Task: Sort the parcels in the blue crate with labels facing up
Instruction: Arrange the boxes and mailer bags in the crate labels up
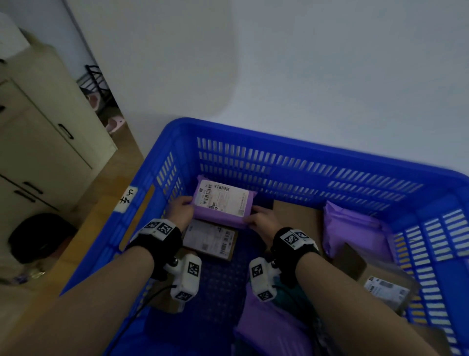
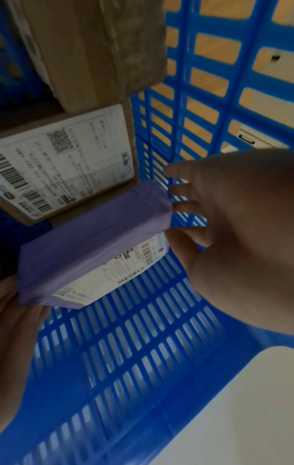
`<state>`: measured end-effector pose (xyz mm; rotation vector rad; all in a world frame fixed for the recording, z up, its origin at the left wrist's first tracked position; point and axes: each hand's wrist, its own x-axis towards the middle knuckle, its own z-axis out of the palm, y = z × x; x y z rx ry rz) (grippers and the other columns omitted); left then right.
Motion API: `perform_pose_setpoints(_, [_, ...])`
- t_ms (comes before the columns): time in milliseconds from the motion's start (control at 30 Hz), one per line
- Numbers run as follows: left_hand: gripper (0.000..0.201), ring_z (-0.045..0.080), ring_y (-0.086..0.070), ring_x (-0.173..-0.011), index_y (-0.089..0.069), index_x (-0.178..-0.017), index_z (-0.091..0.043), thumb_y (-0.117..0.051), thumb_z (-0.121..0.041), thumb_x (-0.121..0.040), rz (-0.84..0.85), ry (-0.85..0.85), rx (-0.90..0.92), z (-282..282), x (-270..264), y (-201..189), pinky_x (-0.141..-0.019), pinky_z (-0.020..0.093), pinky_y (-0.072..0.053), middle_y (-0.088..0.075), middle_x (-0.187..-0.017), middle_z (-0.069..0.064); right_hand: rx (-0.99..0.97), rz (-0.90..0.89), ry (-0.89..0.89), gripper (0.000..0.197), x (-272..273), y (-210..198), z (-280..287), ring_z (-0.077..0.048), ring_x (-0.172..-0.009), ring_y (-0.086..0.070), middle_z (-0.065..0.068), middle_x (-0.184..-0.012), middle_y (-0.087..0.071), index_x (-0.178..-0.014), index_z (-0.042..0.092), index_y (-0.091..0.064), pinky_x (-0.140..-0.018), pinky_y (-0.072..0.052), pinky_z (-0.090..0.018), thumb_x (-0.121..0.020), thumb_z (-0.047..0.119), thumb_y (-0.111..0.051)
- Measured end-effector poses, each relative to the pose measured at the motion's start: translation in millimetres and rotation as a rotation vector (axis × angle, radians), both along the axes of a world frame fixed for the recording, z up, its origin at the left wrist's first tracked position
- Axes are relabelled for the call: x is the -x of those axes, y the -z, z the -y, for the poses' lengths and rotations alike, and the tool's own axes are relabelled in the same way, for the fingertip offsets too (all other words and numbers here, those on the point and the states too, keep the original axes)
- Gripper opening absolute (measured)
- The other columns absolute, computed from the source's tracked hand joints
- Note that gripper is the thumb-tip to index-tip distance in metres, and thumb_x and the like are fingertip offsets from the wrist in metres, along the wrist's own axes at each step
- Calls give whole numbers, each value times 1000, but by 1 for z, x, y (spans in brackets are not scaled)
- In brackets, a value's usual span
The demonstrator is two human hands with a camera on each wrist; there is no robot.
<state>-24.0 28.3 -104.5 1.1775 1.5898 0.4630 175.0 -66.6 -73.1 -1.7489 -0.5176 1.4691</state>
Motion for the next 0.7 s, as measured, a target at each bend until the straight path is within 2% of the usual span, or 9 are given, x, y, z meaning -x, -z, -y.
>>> perform_pose_setpoints(67, [58, 29, -57, -116, -58, -129, -16, -51, -16, -72, -13, 47, 6, 5, -3, -8, -101, 45, -47, -61, -129, 8, -3, -23, 5, 48, -1, 0, 1, -24, -102, -59, -17, -121, -63, -126, -1, -56, -82, -51, -28, -80, -16, -48])
perform_pose_setpoints(100, [56, 29, -56, -117, -55, -133, -17, -51, -11, -78, -29, 70, 11, 10, -6, -19, -101, 42, -47, -59, -130, 6, -12, -34, 4, 48, -2, -1, 2, -22, -99, -59, -16, -119, -63, -124, 0, -57, -78, -51, -24, -81, -16, -47])
perform_pose_setpoints(200, [55, 28, -57, -115, -51, -136, -26, -53, -10, -83, -67, 100, 6, 5, -2, -6, -98, 40, -49, -58, -131, 2, -23, -41, -13, 47, -4, -3, 4, -17, -91, -61, -12, -110, -63, -125, 1, -57, -74, -50, -21, -82, -16, -45])
perform_pose_setpoints(300, [47, 28, -59, -112, -56, -127, -27, -57, -18, -81, -136, 184, 15, 12, -1, -18, -98, 43, -49, -61, -129, 6, -19, 18, -59, 50, -4, -4, 6, -18, -97, -60, -9, -115, -62, -130, 4, -53, -83, -51, -26, -83, -11, -50])
perform_pose_setpoints(400, [46, 30, -54, -115, -48, -130, -14, -59, -19, -86, -260, 230, 27, 25, 1, -40, -87, 29, -44, -55, -126, 6, 9, 183, -169, 55, -4, -11, 11, -22, -115, -54, -8, -130, -56, -136, 9, -47, -97, -45, -33, -83, 1, -60])
perform_pose_setpoints(500, [56, 29, -49, -122, -42, -134, -8, -61, -23, -84, -384, 286, 12, 35, 7, -53, -96, 33, -44, -48, -136, 8, 31, 233, -290, 49, 0, -26, 17, -23, -115, -53, -5, -129, -54, -134, 8, -47, -96, -43, -30, -88, 12, -62])
perform_pose_setpoints(567, [33, 27, -53, -113, -50, -122, -8, -55, -18, -91, -465, 367, 29, 44, 11, -66, -89, 32, -44, -51, -129, 15, 63, 231, -344, 50, 5, -33, 19, -24, -118, -52, -5, -126, -53, -135, 6, -44, -93, -43, -29, -89, 16, -63])
perform_pose_setpoints(633, [9, 22, -54, -96, -54, -101, -13, -50, -15, -93, -544, 455, 38, 51, 16, -75, -77, 31, -43, -52, -109, 14, 82, 271, -357, 58, 9, -34, 20, -23, -115, -53, -6, -130, -51, -136, 6, -39, -89, -44, -29, -86, 21, -66])
perform_pose_setpoints(700, [8, 19, -53, -79, -55, -85, -15, -51, -14, -92, -636, 544, 42, 59, 21, -77, -68, 28, -43, -51, -89, 7, 100, 362, -349, 67, 16, -30, 24, -25, -115, -51, -10, -133, -47, -137, 6, -34, -94, -46, -33, -83, 28, -67])
